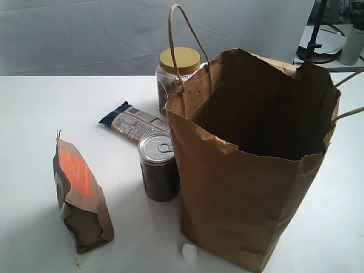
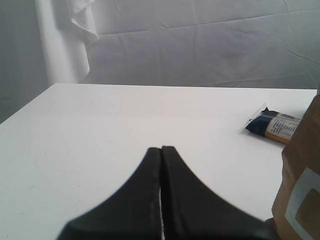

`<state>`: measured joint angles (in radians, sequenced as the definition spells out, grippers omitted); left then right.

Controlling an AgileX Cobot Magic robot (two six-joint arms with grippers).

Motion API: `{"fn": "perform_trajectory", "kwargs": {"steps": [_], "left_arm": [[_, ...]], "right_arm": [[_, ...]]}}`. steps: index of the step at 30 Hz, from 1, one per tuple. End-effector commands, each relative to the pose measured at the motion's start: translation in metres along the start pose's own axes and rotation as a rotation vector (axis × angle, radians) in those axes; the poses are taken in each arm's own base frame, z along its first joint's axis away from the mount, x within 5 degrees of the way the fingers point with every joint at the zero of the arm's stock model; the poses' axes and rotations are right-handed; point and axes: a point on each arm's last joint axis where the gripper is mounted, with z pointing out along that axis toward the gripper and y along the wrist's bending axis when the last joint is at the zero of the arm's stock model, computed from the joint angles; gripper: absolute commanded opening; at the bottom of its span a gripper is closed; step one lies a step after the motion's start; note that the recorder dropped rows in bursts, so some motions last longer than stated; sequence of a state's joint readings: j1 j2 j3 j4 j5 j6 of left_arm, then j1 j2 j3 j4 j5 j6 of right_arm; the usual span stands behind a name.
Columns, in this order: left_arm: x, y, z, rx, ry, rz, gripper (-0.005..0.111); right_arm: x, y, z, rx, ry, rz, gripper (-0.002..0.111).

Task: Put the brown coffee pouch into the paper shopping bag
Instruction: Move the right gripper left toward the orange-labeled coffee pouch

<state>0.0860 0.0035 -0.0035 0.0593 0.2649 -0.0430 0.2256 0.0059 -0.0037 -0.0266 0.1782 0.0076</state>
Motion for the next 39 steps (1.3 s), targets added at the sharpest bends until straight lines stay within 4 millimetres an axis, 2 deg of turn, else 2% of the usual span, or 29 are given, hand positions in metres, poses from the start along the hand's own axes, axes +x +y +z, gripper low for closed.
{"fn": "perform_trajectory", "kwargs": {"steps": [1,11,13,14,15,16,17,18,19,20,21,22,24,26,28,29,30,31,39], "left_arm": [[0.001,0.0,0.0,-0.004,-0.005,0.001,0.0],[0.001,0.0,0.0,-0.004,-0.005,0.001,0.0],[0.001,0.0,0.0,-0.004,-0.005,0.001,0.0],[0.001,0.0,0.0,-0.004,-0.005,0.001,0.0],[0.001,0.0,0.0,-0.004,-0.005,0.001,0.0],[0.001,0.0,0.0,-0.004,-0.005,0.001,0.0],[0.001,0.0,0.0,-0.004,-0.005,0.001,0.0],[0.001,0.0,0.0,-0.004,-0.005,0.001,0.0],[0.001,0.0,0.0,-0.004,-0.005,0.001,0.0],[0.001,0.0,0.0,-0.004,-0.005,0.001,0.0],[0.001,0.0,0.0,-0.004,-0.005,0.001,0.0],[0.001,0.0,0.0,-0.004,-0.005,0.001,0.0],[0.001,0.0,0.0,-0.004,-0.005,0.001,0.0],[0.001,0.0,0.0,-0.004,-0.005,0.001,0.0],[0.001,0.0,0.0,-0.004,-0.005,0.001,0.0],[0.001,0.0,0.0,-0.004,-0.005,0.001,0.0],[0.001,0.0,0.0,-0.004,-0.005,0.001,0.0],[0.001,0.0,0.0,-0.004,-0.005,0.001,0.0],[0.001,0.0,0.0,-0.004,-0.005,0.001,0.0]], "right_arm": [[-0.001,0.0,0.0,0.006,-0.019,-0.01,0.0],[-0.003,0.0,0.0,0.006,-0.042,-0.002,0.0],[-0.007,0.0,-0.001,-0.006,-0.084,0.124,0.0],[-0.01,0.001,-0.001,-0.019,-0.122,0.244,0.0],[-0.019,-0.001,-0.003,-0.037,-0.227,0.456,0.0],[-0.023,-0.002,-0.003,-0.045,-0.248,0.478,0.0],[-0.051,-0.001,-0.012,-0.095,-0.328,0.48,0.0],[-0.064,0.0,-0.018,-0.124,-0.358,0.479,0.0],[-0.094,0.003,-0.027,-0.193,-0.372,0.422,0.0],[-0.105,0.004,-0.029,-0.217,-0.361,0.399,0.0],[-0.131,0.008,-0.028,-0.28,-0.299,0.362,0.0],[-0.139,0.011,-0.025,-0.31,-0.256,0.338,0.0],[-0.175,0.03,-0.003,-0.437,-0.084,0.256,0.0],[-0.187,0.043,0.011,-0.509,-0.011,0.224,0.0],[-0.197,0.06,0.027,-0.593,0.061,0.182,0.0],[-0.203,0.079,0.04,-0.682,0.122,0.132,0.0],[-0.206,0.089,0.046,-0.726,0.158,0.111,0.0],[-0.212,0.109,0.06,-0.797,0.233,0.073,0.0],[-0.231,0.202,0.088,-1.046,0.388,-0.023,0.0]]}}
